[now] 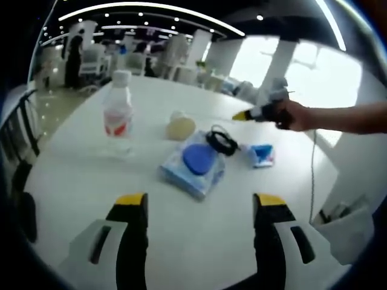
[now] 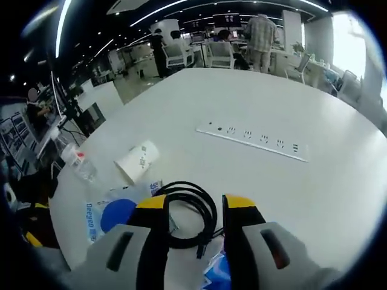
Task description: Arrange the tabletop items into an orderly group along one side of the table until the central work area is clear of visible clutter.
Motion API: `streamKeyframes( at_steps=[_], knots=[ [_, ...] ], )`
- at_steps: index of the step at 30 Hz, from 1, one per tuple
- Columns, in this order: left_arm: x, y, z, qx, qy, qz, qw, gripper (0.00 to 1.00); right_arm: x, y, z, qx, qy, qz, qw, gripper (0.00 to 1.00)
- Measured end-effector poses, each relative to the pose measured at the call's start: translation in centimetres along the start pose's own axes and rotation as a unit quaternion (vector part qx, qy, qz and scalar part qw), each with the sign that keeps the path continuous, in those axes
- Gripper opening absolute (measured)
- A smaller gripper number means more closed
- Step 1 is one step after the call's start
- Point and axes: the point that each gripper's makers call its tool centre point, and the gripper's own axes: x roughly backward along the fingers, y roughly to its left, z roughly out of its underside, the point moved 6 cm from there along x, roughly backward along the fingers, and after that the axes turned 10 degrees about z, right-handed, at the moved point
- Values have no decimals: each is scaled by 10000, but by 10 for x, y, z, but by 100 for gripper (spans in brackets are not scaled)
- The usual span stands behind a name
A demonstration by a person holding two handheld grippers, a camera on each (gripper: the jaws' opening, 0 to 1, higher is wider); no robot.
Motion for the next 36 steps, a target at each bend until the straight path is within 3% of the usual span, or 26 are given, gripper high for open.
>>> streamKeyframes(
  at_steps=[11, 13, 14, 15, 16, 17, 18, 21, 27, 33, 36],
  knots=[
    [2, 2, -1, 52, -71, -40, 10000, 67, -26, 18, 12, 579, 350, 58, 9977, 36],
    [2, 3, -1, 49, -71, -78, 9999, 66, -23, 13, 11, 736, 369, 68, 9966, 36],
    [3, 3, -1, 56, -78, -81, 9999, 66, -58, -29, 13, 912, 263, 124, 9954, 37],
    [2, 4, -1, 72, -89, -77, 9999, 66, -60, -32, 13, 921, 274, 124, 9953, 37],
    [2, 4, -1, 74, -86, -73, 9999, 66, -85, -50, 4, 1172, -104, 465, 9920, 36],
    [1, 5, -1, 63, -73, -74, 9999, 66, -92, -52, 7, 1238, -43, 449, 9913, 36],
    [0, 5, 0, 44, -47, -74, 10000, 66, -70, -33, 31, 897, 624, 239, 9937, 36],
    [-2, 7, 2, 19, 14, -88, 10000, 66, -62, -25, 34, 1335, 433, 248, 9898, 36],
    [-3, 8, 2, 26, 25, -92, 10000, 66, -94, -32, 41, 1512, 688, 18, 9861, 26],
    [-4, 7, 3, 76, 27, -47, 10000, 65, -100, -35, 39, 1320, 616, 16, 9893, 22],
    [-6, 6, 5, 39, 95, -32, 9999, 65, -101, -36, 42, 1242, 562, -57, 9906, 11]
  ],
)
